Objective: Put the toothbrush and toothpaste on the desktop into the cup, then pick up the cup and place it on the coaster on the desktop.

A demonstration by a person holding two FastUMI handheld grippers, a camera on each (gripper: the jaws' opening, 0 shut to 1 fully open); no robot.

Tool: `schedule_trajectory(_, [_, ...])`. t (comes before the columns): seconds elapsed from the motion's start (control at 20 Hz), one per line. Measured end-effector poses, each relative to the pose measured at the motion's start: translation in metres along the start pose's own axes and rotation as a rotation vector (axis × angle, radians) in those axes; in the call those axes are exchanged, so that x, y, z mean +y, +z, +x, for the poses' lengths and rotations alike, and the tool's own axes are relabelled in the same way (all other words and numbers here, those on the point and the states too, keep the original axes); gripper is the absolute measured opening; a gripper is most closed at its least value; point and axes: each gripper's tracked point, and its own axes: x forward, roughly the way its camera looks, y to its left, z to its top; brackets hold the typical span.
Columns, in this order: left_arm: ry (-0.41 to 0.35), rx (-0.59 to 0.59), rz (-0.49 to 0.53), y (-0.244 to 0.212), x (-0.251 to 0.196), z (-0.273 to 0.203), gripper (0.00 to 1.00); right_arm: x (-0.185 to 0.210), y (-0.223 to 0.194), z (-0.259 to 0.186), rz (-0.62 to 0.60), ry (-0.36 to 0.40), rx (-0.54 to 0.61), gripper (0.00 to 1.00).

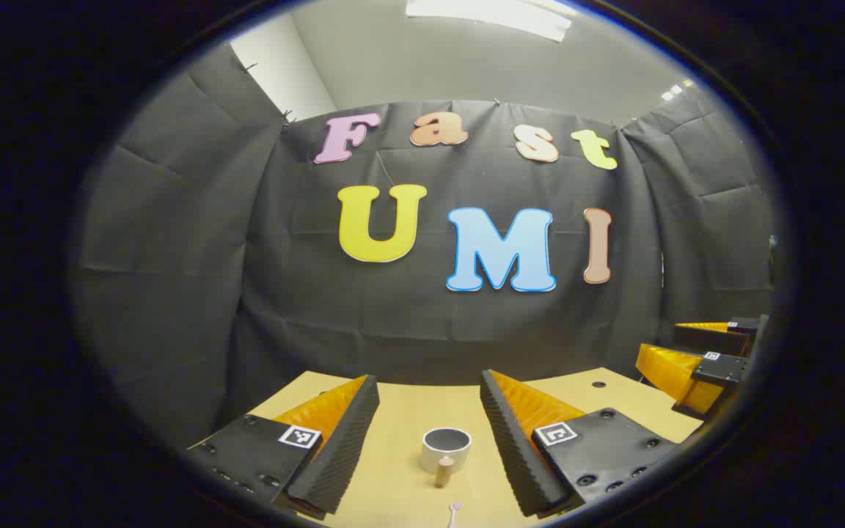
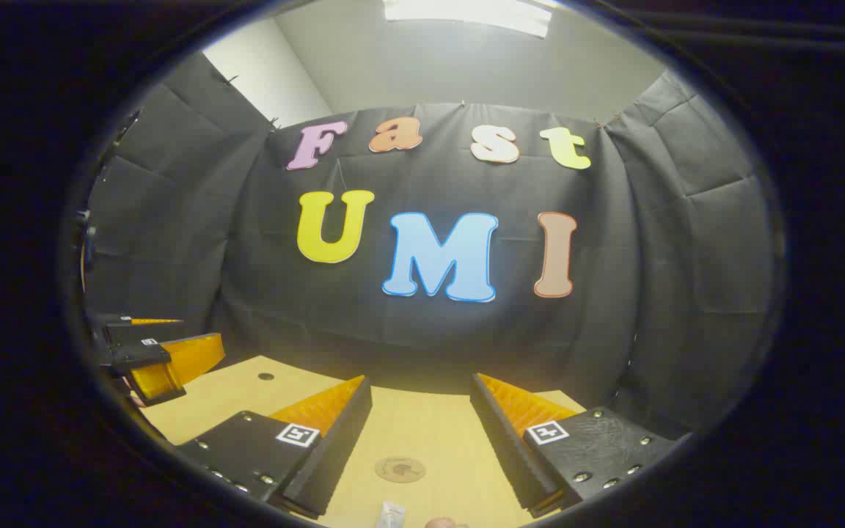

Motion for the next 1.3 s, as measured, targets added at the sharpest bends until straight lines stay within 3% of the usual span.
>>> schedule_trajectory(0.1, [0.002,-0.014,0.002,0.007,0.005,-0.003,0.9,-0.001,0.004,-0.001,0.016,-0.016,-0.003,0.87])
schedule_trajectory(0.15, [0.003,-0.017,0.019,0.009,0.006,-0.003,0.95,0.0,0.002,-0.001,0.022,-0.016,0.005,0.87])
schedule_trajectory(0.35, [-0.026,0.0,0.035,0.004,-0.007,-0.003,0.95,-0.002,-0.002,-0.003,0.036,-0.013,0.041,0.87])
schedule_trajectory(0.4, [-0.035,0.012,0.034,0.0,-0.012,-0.002,0.9,-0.004,-0.005,-0.004,0.038,-0.016,0.054,0.87])
schedule_trajectory(0.45, [-0.045,0.024,0.029,-0.003,-0.017,-0.003,0.95,-0.003,-0.008,-0.005,0.042,-0.015,0.068,0.87])
schedule_trajectory(0.55, [-0.053,0.042,0.024,-0.008,-0.022,-0.002,0.9,-0.005,-0.014,-0.005,0.045,-0.013,0.091,0.87])
schedule_trajectory(0.65, [-0.06,0.059,0.035,-0.012,-0.027,-0.001,0.95,-0.006,-0.019,-0.006,0.042,-0.014,0.111,0.87])
schedule_trajectory(0.7, [-0.064,0.068,0.037,-0.014,-0.029,0.0,0.9,-0.006,-0.024,-0.005,0.046,-0.01,0.134,0.87])
schedule_trajectory(0.75, [-0.071,0.088,0.035,-0.019,-0.031,0.002,0.95,-0.004,-0.029,-0.004,0.059,0.0,0.159,0.87])
schedule_trajectory(0.8, [-0.07,0.113,0.032,-0.025,-0.03,0.003,0.9,-0.002,-0.035,-0.002,0.076,0.014,0.191,0.87])
schedule_trajectory(0.85, [-0.068,0.134,0.032,-0.029,-0.029,0.004,0.95,0.002,-0.038,-0.001,0.085,0.027,0.211,0.88])
schedule_trajectory(0.95, [-0.073,0.187,0.036,-0.042,-0.033,0.01,0.9,0.003,-0.049,0.002,0.099,0.054,0.272,0.87])
schedule_trajectory(1.15, [-0.128,0.4,0.011,-0.102,-0.052,0.017,0.9,0.006,-0.094,-0.004,0.134,0.104,0.464,0.87])
schedule_trajectory(1.2, [-0.128,0.452,-0.007,-0.115,-0.054,0.015,0.96,0.008,-0.103,-0.007,0.151,0.118,0.506,0.88])
schedule_trajectory(1.3, [-0.121,0.538,-0.048,-0.136,-0.056,0.016,0.91,0.01,-0.116,-0.011,0.176,0.133,0.57,0.88])
